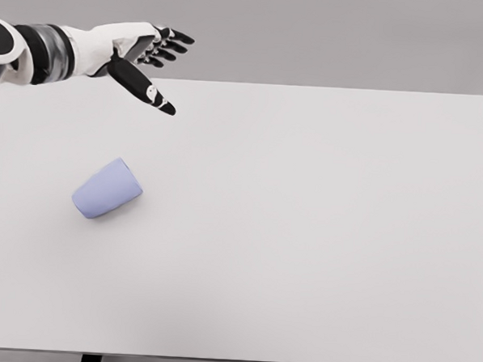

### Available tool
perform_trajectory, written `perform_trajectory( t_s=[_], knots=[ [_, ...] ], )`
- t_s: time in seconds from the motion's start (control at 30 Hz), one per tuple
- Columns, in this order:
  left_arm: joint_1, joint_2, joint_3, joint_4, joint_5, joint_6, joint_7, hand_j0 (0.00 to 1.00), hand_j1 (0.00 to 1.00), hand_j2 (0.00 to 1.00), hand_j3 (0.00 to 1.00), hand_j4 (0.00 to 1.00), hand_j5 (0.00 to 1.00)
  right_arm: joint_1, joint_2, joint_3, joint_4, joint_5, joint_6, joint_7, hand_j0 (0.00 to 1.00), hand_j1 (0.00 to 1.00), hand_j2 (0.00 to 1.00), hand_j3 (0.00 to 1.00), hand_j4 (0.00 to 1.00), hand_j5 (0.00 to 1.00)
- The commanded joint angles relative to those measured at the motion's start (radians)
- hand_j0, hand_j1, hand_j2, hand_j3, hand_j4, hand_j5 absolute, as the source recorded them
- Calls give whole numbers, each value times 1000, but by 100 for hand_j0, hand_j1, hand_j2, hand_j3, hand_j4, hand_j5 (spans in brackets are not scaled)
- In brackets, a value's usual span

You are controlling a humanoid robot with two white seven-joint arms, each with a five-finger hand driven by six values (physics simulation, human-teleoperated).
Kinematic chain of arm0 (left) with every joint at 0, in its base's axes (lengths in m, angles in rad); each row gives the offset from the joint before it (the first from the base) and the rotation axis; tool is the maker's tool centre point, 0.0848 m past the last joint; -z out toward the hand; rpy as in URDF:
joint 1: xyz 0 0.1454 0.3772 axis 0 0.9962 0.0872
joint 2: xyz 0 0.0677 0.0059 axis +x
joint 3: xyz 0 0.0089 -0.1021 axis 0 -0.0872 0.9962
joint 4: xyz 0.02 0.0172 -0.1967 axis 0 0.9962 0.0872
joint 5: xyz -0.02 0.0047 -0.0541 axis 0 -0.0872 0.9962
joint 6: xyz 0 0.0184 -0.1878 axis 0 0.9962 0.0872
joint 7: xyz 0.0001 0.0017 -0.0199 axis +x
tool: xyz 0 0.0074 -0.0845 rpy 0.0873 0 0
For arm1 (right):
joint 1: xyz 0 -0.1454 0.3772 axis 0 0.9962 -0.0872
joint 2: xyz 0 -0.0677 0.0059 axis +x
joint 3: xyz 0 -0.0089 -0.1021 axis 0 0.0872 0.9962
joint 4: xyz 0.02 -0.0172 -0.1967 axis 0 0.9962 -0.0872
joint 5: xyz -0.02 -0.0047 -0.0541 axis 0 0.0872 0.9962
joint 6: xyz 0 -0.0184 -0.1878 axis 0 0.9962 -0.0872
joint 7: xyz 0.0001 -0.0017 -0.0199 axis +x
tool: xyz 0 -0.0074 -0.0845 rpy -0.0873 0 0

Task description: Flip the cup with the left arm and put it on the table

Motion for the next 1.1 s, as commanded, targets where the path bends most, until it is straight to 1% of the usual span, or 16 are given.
perform_trajectory(
  t_s=[0.0,0.13,0.17,0.23,0.27,0.33,0.5,0.57,0.63,0.73,0.8,0.83,0.87,0.93,1.0,1.07],
  knots=[
    [0,-7,-9,-1,74,0,16,100,100,100,100,100,100,0,0,-1,0,0,-1,0,100,100,100,100,100,100],
    [0,-7,-12,-2,67,0,19,100,100,100,100,100,100,2,0,1,0,0,1,0,100,100,100,100,100,100],
    [2,6,-16,-1,61,0,19,100,100,100,100,100,100,0,0,1,0,0,1,0,100,100,100,100,100,100],
    [5,78,-26,-2,61,0,19,100,100,100,100,100,100,0,0,1,0,0,1,0,100,100,100,100,100,100],
    [9,93,-29,-2,61,0,19,100,100,100,100,100,100,0,0,-1,0,0,-1,0,100,100,100,100,100,100],
    [17,104,-67,-4,61,0,19,100,100,100,100,100,100,2,0,1,0,0,1,0,100,100,100,100,100,100],
    [80,165,-84,-4,59,0,14,100,100,100,100,100,100,0,0,1,0,0,1,0,100,100,100,100,100,100],
    [97,217,-84,-4,59,0,10,100,100,100,100,100,100,2,0,-1,0,0,0,0,100,100,100,100,100,100],
    [133,269,-85,-4,59,0,10,100,100,100,100,100,100,2,0,-1,0,0,-1,0,100,100,100,100,100,100],
    [146,306,-85,-4,59,0,10,100,100,100,100,100,100,2,0,-1,0,0,1,0,100,100,100,100,100,100],
    [150,309,-85,-4,59,0,10,100,100,100,100,100,100,2,0,-1,0,0,0,0,100,100,100,100,100,100],
    [152,308,-85,-5,59,0,4,100,100,100,100,100,100,0,0,-1,0,0,1,0,100,100,100,100,100,100],
    [166,300,-85,-5,61,0,-38,100,100,100,100,100,100,0,0,-1,0,0,1,0,100,100,100,100,100,100],
    [175,297,-84,-5,59,0,-111,100,100,100,100,100,100,2,0,1,0,0,1,0,100,100,100,100,100,100],
    [192,299,-85,-4,59,0,-142,100,100,100,100,100,100,2,0,-1,0,0,1,0,100,100,100,100,100,100],
    [206,300,-85,-4,59,0,-148,100,100,100,100,100,100,2,0,-1,0,0,1,0,100,100,100,100,100,100]
  ],
)
